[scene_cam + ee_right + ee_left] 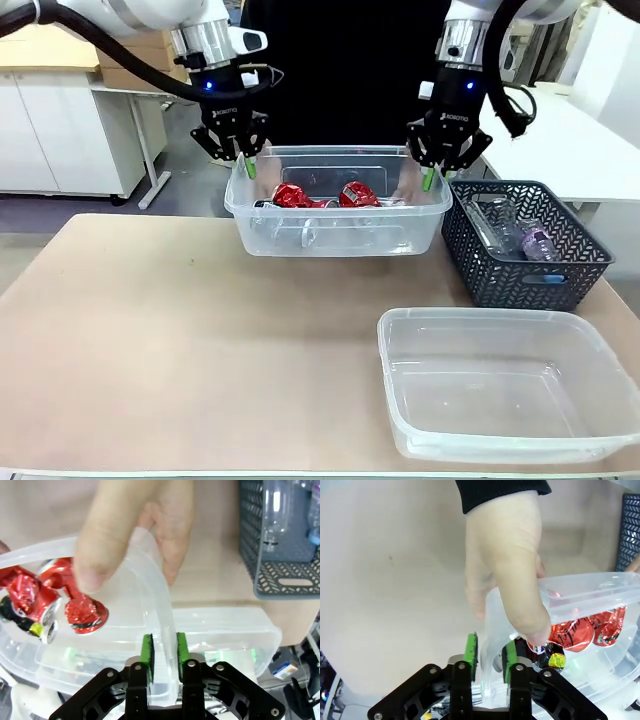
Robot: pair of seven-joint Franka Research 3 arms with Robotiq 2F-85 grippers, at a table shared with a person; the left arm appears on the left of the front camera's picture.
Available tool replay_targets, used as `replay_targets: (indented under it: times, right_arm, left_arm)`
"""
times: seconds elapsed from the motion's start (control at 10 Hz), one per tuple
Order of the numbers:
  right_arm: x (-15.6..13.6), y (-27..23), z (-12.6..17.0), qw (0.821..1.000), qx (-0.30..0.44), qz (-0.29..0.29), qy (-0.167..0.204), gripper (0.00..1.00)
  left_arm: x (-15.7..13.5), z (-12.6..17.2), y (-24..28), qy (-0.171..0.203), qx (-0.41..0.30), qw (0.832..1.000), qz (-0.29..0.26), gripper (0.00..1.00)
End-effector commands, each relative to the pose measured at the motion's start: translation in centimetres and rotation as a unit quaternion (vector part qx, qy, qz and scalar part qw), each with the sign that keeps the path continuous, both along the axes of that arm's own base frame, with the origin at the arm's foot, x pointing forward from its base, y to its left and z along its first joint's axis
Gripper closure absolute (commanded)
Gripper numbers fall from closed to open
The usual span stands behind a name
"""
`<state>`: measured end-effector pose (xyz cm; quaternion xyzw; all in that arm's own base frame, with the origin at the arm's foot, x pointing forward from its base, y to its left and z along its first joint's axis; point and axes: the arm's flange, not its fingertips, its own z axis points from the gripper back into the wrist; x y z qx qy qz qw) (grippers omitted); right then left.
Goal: Sort the waste into each basket.
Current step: Release the Organizing box you were holding, then pick up the Organizing box on the right side of the table and lift it.
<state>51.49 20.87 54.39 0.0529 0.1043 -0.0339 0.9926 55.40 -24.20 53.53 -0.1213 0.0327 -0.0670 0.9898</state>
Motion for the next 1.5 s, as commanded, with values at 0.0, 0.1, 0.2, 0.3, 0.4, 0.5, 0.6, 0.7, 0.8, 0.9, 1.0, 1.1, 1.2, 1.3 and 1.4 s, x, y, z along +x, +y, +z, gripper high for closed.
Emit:
replay_targets:
  times: [0.0,0.1,0.2,0.3,0.4,0.5,0.6,0.7,0.8,0.9,1.0,1.1,1.2,1.3,1.4]
  right_arm:
    - [-1.4,-0.8,0.6,0.999,0.000,0.026,-0.043,0.36]
    - [-1.6,-0.9,0.8,0.998,-0.001,0.028,-0.057,0.00]
    - [-2.1,-1.2,1.2,0.997,0.008,0.035,-0.075,0.00]
    - [-2.5,-1.6,2.0,0.995,0.017,0.041,-0.091,0.00]
    - [-2.9,-2.1,2.7,0.994,0.023,0.041,-0.100,0.00]
    - [-3.2,-2.3,3.0,0.993,0.030,0.044,-0.104,0.00]
    - [-3.4,-2.4,3.2,0.992,0.033,0.043,-0.113,0.00]
    - [-3.6,-2.4,3.3,0.992,0.030,0.042,-0.115,0.00]
    - [-3.4,-2.3,3.2,0.993,0.021,0.036,-0.112,0.00]
    - [-3.0,-2.0,2.8,0.994,0.013,0.026,-0.109,0.00]
    - [-3.1,-1.8,4.0,0.994,0.017,0.032,-0.105,0.00]
    - [-3.1,-1.8,4.0,0.994,0.017,0.032,-0.105,0.00]
    - [-3.1,-1.8,4.0,0.994,0.017,0.032,-0.105,0.00]
    - [-3.1,-1.8,4.0,0.994,0.017,0.032,-0.105,0.00]
    - [-3.1,-1.8,4.0,0.994,0.017,0.032,-0.105,0.00]
  left_arm:
    - [-1.8,1.2,1.1,-0.033,0.001,0.999,0.009,0.33]
    - [-2.3,1.7,1.6,-0.045,-0.001,0.999,0.013,0.21]
    - [-3.2,2.3,2.5,-0.061,0.012,0.998,0.020,0.00]
    - [-4.3,2.8,3.5,-0.066,0.017,0.998,0.013,0.00]
    - [-6.0,3.2,4.2,-0.076,0.014,0.997,-0.007,0.00]
    - [-7.6,3.1,4.1,-0.086,0.011,0.996,-0.015,0.00]
    - [-9.0,2.7,3.6,-0.094,0.018,0.995,-0.034,0.00]
    - [-10.2,2.3,3.2,-0.100,0.019,0.993,-0.060,0.00]
    - [-10.7,2.1,3.0,-0.104,0.018,0.992,-0.062,0.00]
    - [-10.7,1.9,2.9,-0.094,0.014,0.993,-0.074,0.00]
    - [-9.9,3.1,2.6,-0.085,0.021,0.995,-0.049,0.00]
    - [-9.9,3.1,2.6,-0.085,0.021,0.995,-0.049,0.00]
    - [-9.9,3.1,2.6,-0.085,0.021,0.995,-0.049,0.00]
    - [-9.9,3.1,2.6,-0.085,0.021,0.995,-0.049,0.00]
    - [-9.9,3.1,2.6,-0.085,0.021,0.995,-0.049,0.00]
